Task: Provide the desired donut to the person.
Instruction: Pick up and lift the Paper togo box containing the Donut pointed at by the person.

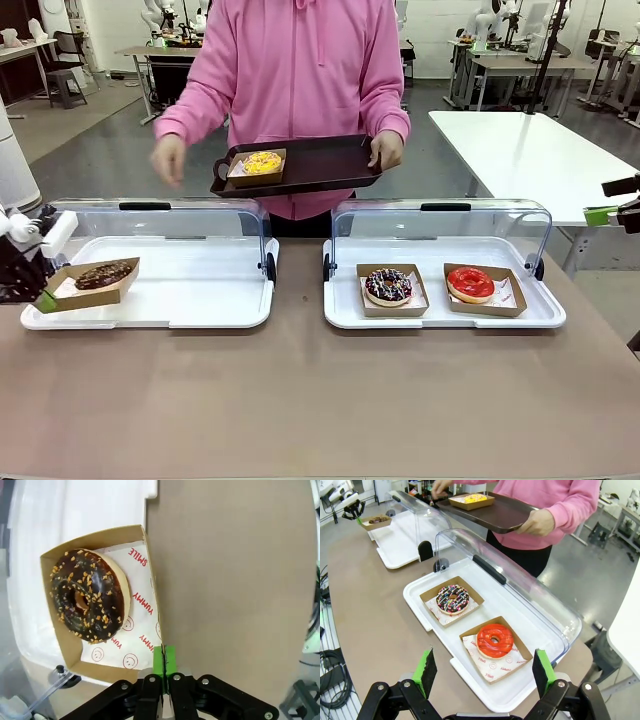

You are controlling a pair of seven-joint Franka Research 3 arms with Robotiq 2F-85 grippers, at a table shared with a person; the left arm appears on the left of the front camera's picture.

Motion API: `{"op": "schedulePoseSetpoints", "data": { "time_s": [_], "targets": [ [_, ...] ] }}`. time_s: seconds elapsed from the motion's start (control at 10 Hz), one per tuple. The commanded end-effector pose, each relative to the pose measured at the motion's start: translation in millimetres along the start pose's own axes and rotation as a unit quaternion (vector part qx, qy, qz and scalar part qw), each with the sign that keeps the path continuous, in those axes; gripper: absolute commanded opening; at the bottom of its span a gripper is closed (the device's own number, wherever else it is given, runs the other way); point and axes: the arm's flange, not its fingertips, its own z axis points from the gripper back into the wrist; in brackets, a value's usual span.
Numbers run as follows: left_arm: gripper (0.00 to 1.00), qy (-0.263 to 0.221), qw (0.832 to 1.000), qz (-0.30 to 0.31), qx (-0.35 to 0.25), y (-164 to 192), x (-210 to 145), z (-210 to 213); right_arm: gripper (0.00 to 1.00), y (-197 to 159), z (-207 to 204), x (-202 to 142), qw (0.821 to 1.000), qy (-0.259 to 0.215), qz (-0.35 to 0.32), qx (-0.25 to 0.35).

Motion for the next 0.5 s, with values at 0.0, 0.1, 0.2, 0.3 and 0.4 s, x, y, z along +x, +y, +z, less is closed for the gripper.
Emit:
{"op": "schedulePoseSetpoints", "data": {
  "time_s": [0.0, 0.1, 0.2, 0.3, 0.4],
  "targets": [
    [0.00, 0.010, 0.999, -0.029, -0.006, -71.7, 7.1, 22.0, 1.00, -2.3, -3.8, -1.1, 1.000, -0.013, 0.001, 0.005],
    [0.00, 0.018, 0.999, -0.030, 0.004, -86.1, 11.6, 41.5, 1.00, -2.3, -3.8, -1.1, 1.000, -0.013, 0.001, 0.005],
    [0.00, 0.022, 0.999, -0.049, 0.005, -95.7, 16.6, 59.8, 1.00, -2.3, -3.8, -1.1, 1.000, -0.013, 0.001, 0.005],
    [0.00, 0.020, 0.998, -0.060, 0.015, -105.3, 22.9, 77.3, 1.00, -2.3, -3.8, -1.1, 1.000, -0.013, 0.001, 0.005],
    [0.00, 0.018, 0.997, -0.067, 0.041, -112.1, 28.1, 98.7, 1.00, -2.3, -3.8, -1.1, 1.000, -0.013, 0.001, 0.005]
  ]
}}
